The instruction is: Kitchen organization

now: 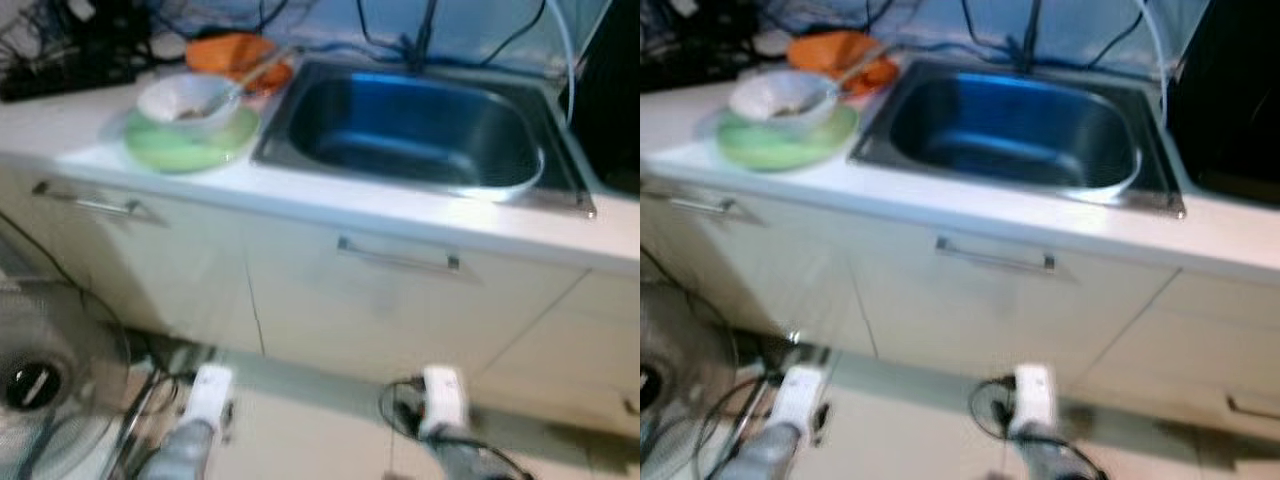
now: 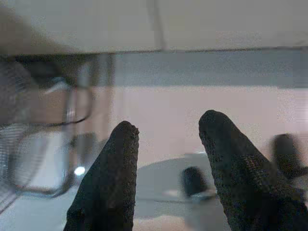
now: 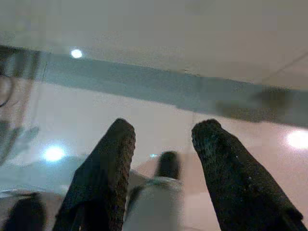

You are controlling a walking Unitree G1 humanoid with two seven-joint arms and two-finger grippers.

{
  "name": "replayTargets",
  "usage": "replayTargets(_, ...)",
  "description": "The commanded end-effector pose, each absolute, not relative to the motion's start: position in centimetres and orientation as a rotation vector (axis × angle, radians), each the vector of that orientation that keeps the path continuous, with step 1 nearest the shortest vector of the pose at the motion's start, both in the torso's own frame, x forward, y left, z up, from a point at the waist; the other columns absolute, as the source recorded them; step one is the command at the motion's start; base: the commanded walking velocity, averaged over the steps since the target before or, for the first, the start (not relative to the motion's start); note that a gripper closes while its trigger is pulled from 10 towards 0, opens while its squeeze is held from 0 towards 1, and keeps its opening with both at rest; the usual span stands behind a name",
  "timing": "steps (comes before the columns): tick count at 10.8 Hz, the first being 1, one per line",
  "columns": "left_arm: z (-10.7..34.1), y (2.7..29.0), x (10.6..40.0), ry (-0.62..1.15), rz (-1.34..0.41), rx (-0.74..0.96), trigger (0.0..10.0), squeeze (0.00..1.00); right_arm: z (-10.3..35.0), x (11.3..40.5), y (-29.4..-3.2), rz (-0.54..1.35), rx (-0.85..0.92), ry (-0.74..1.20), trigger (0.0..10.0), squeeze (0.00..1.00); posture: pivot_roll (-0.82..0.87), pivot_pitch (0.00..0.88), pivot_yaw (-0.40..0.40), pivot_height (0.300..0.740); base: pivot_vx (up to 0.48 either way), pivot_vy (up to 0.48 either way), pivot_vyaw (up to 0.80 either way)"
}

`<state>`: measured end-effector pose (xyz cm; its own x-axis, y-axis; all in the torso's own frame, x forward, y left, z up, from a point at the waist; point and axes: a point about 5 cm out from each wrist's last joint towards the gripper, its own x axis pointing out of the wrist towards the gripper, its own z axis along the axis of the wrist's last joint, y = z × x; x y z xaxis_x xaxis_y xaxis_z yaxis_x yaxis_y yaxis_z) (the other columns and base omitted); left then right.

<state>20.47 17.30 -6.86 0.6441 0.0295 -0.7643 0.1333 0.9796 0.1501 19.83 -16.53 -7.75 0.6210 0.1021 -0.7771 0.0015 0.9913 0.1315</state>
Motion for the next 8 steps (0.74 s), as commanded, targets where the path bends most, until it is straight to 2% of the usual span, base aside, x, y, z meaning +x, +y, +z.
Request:
replayTargets(1, -6.94, 17.82, 20.25, 0.878, -0.05, 0.203, 10.0, 0.0, -7.64, 20.11, -16.18, 0.065, 0.123, 0.895, 10.0, 0.0, 0.02, 0.052, -0.026, 0.74, 0.285, 0.0, 0.0)
replayTargets(4, -6.94, 17.81, 20.25, 0.878, -0.052, 0.202, 10.0, 0.0, -7.62, 20.14, -16.2, 0.073, 0.111, 0.896, 10.0, 0.0, 0.02, 0.051, -0.027, 0.74, 0.276, 0.0, 0.0)
replayTargets(6, -6.94, 17.76, 20.24, 0.877, -0.057, 0.198, 10.0, 0.0, -7.62, 20.13, -16.23, 0.073, 0.106, 0.897, 10.0, 0.0, 0.02, 0.052, -0.027, 0.74, 0.0, 0.0, 0.8)
replayTargets(8, -6.97, 17.77, 20.2, 0.882, -0.059, 0.193, 10.0, 0.0, -7.66, 20.08, -16.19, 0.063, 0.124, 0.897, 10.0, 0.0, 0.02, 0.052, -0.027, 0.74, 0.0, 0.3, 0.0)
